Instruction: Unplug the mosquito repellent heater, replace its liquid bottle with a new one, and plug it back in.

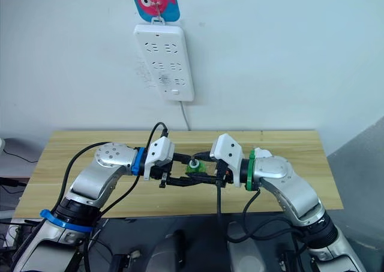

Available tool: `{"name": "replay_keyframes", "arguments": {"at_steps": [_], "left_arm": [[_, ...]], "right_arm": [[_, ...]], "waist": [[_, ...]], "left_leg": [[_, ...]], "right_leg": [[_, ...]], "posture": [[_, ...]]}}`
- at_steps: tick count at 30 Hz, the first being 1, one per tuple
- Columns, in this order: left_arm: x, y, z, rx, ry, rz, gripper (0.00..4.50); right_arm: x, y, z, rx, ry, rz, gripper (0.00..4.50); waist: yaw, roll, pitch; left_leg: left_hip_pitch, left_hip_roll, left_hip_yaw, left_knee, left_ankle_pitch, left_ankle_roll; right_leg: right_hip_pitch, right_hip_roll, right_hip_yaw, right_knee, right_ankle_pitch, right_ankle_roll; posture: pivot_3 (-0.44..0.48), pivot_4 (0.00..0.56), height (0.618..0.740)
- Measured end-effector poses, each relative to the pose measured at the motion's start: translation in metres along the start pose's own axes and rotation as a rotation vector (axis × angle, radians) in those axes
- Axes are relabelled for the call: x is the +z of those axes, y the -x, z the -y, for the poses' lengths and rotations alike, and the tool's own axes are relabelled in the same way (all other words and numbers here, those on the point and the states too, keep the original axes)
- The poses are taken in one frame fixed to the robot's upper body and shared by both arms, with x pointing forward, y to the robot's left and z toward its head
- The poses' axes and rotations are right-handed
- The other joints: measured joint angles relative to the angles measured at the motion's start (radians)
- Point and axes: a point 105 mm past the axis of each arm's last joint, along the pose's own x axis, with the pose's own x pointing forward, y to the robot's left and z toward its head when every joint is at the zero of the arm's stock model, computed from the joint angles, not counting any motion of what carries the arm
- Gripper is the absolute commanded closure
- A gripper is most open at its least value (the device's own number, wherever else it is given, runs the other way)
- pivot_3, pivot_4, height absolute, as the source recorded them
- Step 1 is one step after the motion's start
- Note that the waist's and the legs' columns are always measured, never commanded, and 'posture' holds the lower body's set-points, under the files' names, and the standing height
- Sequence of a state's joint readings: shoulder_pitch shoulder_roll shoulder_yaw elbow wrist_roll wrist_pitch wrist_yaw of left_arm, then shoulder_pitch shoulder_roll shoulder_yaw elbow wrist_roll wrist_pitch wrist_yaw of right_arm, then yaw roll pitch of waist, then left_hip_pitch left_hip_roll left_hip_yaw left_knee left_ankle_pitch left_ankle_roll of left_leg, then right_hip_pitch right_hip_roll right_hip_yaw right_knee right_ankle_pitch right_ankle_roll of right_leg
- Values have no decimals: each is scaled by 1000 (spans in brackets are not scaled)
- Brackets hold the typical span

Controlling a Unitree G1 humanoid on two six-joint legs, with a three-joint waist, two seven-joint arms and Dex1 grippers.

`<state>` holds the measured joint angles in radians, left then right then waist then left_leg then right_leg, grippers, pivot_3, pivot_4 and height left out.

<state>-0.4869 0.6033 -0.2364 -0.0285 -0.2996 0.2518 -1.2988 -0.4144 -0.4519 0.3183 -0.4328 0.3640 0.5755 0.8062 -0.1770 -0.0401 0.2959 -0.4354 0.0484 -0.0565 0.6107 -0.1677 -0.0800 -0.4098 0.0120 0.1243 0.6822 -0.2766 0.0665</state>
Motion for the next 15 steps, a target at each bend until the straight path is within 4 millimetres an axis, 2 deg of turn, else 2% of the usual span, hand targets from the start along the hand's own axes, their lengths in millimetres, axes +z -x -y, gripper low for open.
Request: {"name": "replay_keyframes", "arguments": {"at_steps": [2, 15], "left_arm": [[0, -1, 0, 1, -2, 1, 2263], [2, -6, -5, 31, -23, 11, 2263]], "right_arm": [[0, 1, 2, -5, 6, -6, 3684], [1, 4, 7, -8, 57, -16, 3665]], "waist": [[-4, 0, 0], [-21, 1, -17]], "left_leg": [[0, 0, 0, 0, 0, 0], [0, 0, -1, 0, 0, 0]], "right_leg": [[0, 0, 0, 0, 0, 0], [1, 0, -1, 1, 1, 0]], "posture": [[-256, 205, 733], [-253, 189, 733]]}}
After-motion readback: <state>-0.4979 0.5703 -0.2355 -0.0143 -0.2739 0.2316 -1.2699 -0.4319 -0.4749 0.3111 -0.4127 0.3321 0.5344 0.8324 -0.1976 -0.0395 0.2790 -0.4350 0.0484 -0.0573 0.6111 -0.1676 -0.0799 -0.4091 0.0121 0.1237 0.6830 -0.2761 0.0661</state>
